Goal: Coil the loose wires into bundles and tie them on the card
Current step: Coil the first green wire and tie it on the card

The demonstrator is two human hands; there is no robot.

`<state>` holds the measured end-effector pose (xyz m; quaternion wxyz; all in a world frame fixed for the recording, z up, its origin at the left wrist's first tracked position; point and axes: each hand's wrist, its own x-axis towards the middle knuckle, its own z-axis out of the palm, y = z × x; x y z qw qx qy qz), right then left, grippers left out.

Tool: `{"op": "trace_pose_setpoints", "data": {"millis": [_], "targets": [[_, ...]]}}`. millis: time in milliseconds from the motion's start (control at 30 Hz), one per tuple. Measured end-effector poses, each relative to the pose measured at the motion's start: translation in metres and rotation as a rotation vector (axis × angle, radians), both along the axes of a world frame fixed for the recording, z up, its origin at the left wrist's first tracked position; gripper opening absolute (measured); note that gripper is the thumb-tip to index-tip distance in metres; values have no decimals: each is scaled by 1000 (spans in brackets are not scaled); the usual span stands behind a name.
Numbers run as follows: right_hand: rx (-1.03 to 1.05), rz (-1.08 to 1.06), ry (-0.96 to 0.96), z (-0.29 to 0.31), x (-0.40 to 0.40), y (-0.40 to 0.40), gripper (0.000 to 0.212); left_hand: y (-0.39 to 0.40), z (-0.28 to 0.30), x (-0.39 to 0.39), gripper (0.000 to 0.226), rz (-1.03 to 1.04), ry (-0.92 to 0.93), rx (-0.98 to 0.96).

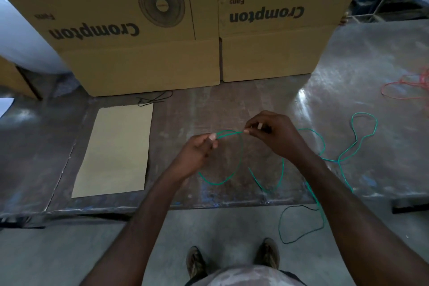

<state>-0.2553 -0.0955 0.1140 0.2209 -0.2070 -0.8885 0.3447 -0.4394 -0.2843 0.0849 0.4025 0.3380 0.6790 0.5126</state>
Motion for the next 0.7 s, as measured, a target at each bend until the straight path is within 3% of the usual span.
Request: {"op": "trace_pose_setpoints", "data": {"millis": [100, 400, 533, 633, 700], "targets": [[-86, -52, -15, -6, 11, 13, 4, -14, 2, -32, 34, 166, -186, 17], [-343, -147, -39, -19, 77, 54, 5, -91, 7, -166, 28, 662, -503, 151], [-230, -143, -135, -21, 78, 56, 8, -90, 4, -165, 31, 601, -552, 135], [-79, -43, -228, -22, 48, 37, 24, -63, 12, -131, 30, 480, -617, 154], [-12, 32, -327, -23, 26, 20, 50, -43, 19, -104, 31, 430, -612, 161]]}}
